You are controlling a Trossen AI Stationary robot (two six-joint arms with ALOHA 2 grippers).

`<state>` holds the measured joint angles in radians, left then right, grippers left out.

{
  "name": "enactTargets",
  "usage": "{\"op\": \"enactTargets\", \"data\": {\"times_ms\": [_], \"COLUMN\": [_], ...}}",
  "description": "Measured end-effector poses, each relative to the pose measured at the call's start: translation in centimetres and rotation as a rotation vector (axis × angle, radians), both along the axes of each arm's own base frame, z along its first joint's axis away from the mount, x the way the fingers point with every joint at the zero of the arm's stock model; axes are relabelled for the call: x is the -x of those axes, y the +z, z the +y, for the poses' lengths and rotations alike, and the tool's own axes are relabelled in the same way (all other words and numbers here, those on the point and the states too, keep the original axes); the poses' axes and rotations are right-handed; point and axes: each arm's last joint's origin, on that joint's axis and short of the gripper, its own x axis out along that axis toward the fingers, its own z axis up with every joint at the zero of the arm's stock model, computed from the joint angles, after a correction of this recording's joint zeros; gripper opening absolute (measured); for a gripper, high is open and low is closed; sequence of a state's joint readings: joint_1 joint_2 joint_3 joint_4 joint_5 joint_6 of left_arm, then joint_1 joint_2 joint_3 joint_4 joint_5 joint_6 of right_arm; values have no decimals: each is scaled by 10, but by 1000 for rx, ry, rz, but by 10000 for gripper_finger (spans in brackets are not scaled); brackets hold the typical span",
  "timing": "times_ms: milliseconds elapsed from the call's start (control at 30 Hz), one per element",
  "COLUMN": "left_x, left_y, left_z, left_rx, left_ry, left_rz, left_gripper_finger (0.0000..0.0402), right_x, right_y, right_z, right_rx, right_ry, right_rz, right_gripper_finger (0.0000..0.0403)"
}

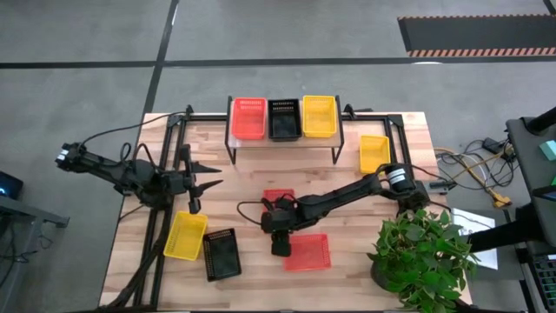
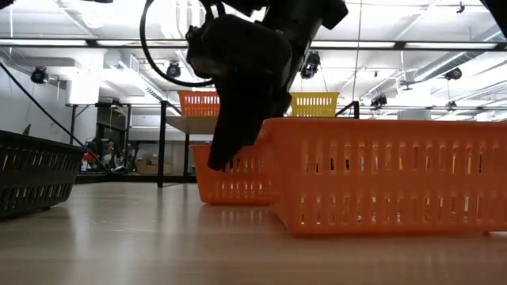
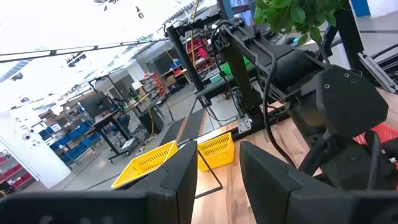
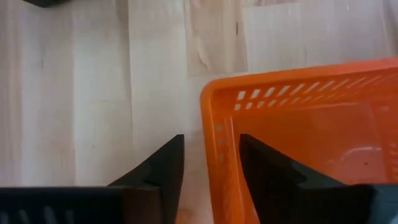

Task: Stack baskets on shelf by color
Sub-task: Stack the top orange basket into the orange basket on the shelf

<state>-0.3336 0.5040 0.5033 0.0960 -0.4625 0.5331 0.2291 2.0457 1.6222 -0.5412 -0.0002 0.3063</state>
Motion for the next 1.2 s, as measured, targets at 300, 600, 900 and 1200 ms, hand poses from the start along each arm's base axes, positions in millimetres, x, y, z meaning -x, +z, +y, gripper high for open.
{"op": "enactTargets", "data": {"times_ms": [300, 600, 900, 1200], "left_x": [8, 20, 40, 59], "left_y": [-2, -1, -5, -11], "left_z": [3, 7, 14, 20], "left_rx": [11, 69, 107, 136], "left_ry": [0, -6, -8, -11], "left_rz": [-28, -68, -160, -241], "left_gripper_finger": [105, 105, 105, 105], "right_x": [-1, -12, -28, -34], "right_y": [0, 35, 104, 169], "right_z": [-1, 2, 4, -7], "right_rx": [42, 62, 135, 232], "right_ry": [15, 79, 223, 311], "right_rz": [-19, -70, -274, -482], "right_gripper_finger": [21, 12, 12, 12]}}
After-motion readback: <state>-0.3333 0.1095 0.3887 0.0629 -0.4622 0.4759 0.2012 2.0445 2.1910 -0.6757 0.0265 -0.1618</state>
